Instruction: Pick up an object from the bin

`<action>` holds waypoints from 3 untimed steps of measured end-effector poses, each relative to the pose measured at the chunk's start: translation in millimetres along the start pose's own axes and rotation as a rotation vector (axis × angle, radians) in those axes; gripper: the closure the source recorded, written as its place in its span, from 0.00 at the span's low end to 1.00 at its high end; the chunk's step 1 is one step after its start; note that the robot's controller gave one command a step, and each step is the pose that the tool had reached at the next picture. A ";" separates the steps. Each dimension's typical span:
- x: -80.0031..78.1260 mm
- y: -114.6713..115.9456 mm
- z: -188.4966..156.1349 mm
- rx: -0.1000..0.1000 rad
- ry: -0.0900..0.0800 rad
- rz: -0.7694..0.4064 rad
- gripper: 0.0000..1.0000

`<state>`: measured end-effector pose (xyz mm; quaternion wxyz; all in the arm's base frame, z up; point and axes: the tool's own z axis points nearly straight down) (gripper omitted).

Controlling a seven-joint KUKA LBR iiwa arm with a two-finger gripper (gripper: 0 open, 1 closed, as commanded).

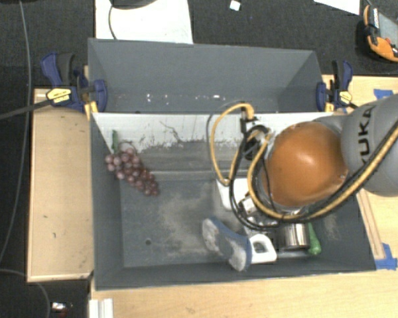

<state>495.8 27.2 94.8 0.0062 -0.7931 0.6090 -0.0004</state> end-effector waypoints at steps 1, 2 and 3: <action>-0.4 -0.3 -5.9 0.001 -0.001 0.004 1.00; -1.0 0.0 -14.8 0.000 -0.002 0.007 1.00; -2.4 1.6 -48.7 -0.009 -0.006 0.006 1.00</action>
Offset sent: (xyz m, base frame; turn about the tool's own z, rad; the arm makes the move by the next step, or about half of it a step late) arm 0.0002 0.0003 0.0267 0.0030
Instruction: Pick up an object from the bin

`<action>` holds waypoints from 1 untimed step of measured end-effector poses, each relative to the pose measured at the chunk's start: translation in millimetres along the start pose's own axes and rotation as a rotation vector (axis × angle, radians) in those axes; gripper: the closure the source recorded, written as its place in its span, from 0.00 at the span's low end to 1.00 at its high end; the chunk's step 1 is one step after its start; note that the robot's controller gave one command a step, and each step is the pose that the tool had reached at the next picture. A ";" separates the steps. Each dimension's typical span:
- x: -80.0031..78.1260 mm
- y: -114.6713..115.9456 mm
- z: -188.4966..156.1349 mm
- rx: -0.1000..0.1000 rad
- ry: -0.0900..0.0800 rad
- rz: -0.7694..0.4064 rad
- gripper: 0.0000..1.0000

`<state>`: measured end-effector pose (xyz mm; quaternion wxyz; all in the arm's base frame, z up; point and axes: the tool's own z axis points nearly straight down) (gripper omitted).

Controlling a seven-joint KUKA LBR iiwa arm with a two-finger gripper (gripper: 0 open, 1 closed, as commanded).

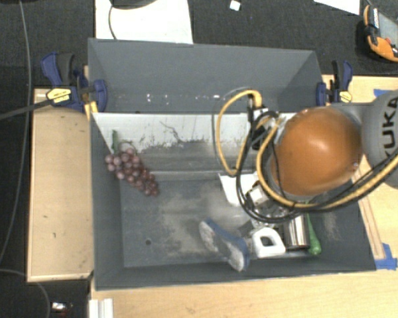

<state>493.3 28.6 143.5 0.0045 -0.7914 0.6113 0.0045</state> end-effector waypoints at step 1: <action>-0.8 -0.9 -42.5 0.002 -0.001 0.002 1.00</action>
Offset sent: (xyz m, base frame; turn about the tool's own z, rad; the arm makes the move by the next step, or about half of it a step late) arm 0.0014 0.0003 0.0289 0.0011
